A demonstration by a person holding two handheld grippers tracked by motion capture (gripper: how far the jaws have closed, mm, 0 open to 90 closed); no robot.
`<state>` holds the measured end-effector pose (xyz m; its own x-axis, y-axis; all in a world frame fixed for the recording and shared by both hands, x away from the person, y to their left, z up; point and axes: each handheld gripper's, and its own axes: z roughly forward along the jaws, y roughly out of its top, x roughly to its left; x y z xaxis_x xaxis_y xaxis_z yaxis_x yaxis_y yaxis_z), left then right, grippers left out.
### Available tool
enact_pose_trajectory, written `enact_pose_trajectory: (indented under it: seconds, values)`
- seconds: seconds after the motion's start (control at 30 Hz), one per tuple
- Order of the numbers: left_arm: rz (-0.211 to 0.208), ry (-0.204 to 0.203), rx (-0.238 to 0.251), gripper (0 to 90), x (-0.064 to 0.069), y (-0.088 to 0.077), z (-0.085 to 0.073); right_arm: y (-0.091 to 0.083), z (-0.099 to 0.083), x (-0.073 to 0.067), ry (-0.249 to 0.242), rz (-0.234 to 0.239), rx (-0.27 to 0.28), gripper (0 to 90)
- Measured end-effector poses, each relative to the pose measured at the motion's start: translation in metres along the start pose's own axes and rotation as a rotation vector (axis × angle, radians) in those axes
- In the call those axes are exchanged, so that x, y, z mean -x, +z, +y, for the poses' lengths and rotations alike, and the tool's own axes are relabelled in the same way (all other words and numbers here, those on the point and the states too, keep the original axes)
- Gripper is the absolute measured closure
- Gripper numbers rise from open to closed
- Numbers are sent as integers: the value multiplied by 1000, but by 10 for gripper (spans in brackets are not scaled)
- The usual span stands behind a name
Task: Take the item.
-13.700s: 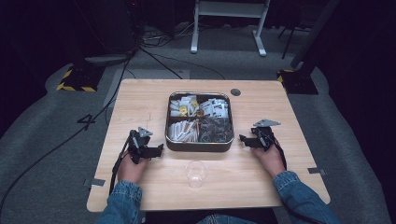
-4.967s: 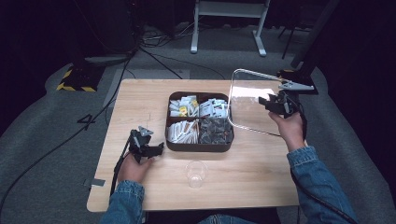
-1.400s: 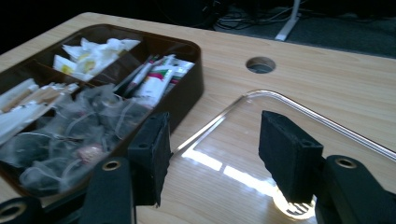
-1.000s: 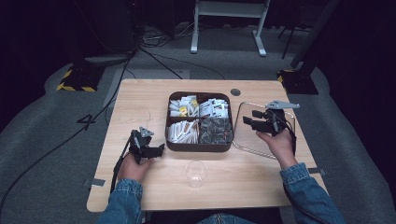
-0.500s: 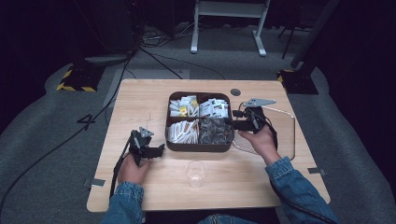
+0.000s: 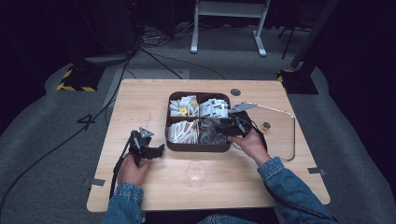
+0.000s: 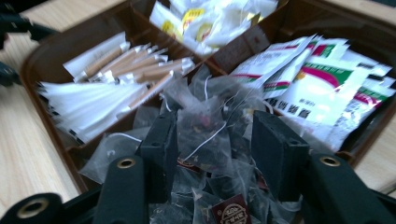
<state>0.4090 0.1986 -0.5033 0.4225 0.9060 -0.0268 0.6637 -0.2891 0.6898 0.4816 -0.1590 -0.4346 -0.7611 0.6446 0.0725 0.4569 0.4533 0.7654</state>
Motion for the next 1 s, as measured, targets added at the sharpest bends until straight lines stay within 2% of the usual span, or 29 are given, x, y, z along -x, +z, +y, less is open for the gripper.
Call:
enact_pose_trajectory:
  seconds: [0.03,0.1,0.17,0.27,0.33,0.4,0.47,0.63,0.73,0.77,1.0]
  values:
    - [0,0,0,158,0,0,0,2,0,0,-2,2,-10,520]
    - [0,0,0,158,0,0,0,6,-1,-1,-22,-26,-23,520]
    - [0,0,0,158,0,0,0,7,0,-1,-21,-34,-44,582]
    - [0,0,0,157,0,0,0,8,3,2,-13,2,-74,591]
    - [-1,1,0,158,0,0,0,13,3,3,-17,4,-98,538]
    - [0,1,-1,157,0,0,0,18,3,4,-12,8,-133,545]
    - [-1,1,0,158,0,0,0,22,2,4,-9,13,-155,602]
    - [-1,0,-1,157,0,0,0,22,1,4,-19,12,-162,780]
    - [-1,0,-1,157,0,0,0,18,1,3,-26,5,-146,893]
    - [-3,1,-3,157,0,0,0,17,2,3,-31,-5,-137,896]
    - [-1,0,0,157,0,0,0,9,0,3,-26,-2,-99,900]
